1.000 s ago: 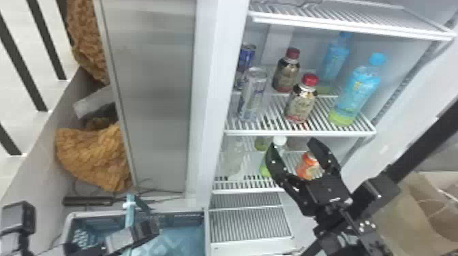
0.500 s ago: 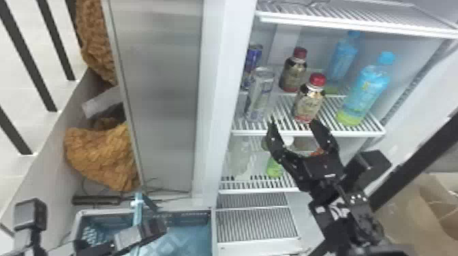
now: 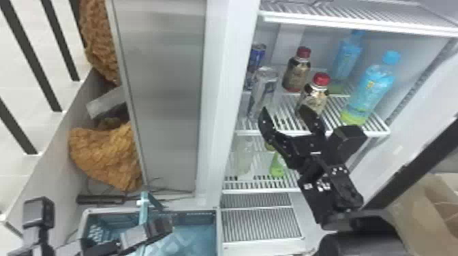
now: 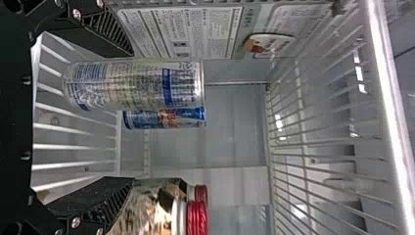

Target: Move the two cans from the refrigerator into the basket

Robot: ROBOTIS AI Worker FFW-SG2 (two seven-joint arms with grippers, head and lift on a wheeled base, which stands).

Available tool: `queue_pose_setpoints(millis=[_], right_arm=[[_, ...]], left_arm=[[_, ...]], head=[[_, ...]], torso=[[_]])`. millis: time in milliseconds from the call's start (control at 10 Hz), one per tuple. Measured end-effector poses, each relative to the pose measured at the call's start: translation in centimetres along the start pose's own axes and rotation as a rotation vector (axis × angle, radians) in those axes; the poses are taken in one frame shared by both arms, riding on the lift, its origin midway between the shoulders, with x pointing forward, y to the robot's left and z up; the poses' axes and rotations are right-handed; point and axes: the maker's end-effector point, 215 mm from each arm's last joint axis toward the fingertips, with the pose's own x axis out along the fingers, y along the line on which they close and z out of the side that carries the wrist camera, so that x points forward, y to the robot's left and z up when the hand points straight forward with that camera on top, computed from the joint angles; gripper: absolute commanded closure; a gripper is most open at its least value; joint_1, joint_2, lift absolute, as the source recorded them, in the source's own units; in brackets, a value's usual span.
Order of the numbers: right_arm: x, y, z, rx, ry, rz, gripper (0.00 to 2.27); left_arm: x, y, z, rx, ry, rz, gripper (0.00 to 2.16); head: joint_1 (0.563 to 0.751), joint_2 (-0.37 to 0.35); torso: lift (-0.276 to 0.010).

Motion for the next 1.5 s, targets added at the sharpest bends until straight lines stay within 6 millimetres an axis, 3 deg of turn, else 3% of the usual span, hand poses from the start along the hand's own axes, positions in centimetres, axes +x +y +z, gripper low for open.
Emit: queue_pose_setpoints(millis=[700,1200,1300,1400,1500], right_arm=[[5.5,3.7,-0.6,-0.008,0.010,0.084,0.15],[6.6,4.0,-0.7,0.000,0.015,0.085,0.15],[6.7,3.9,-0.6,0.002,0.014,0.082,0.34],[6.7,3.8,-0.6,0.007,0.013,0.080,0.85],[6.7,3.7,-0.7,0.013,0.018,0.078,1.10]], left_arm=[[0.1,0.0,-0.2,-0.004,0.006,-0.002,1.19],[0.1,0.0,-0.1,-0.004,0.005,-0.005,1.19],[0.1,0.0,-0.1,-0.005,0.005,-0.005,1.19],[0.1,0.0,-0.2,-0.007,0.004,-0.005,1.19],[0.1,0.1,-0.1,-0.008,0.003,-0.005,1.19]], head=[[0.695,-0.094],[0.695,-0.083],[0.695,-0.084],[0.695,-0.086],[0.695,-0.086]], torso=[[-0.031],[-0.031],[-0.031],[-0.031],[-0.031]])
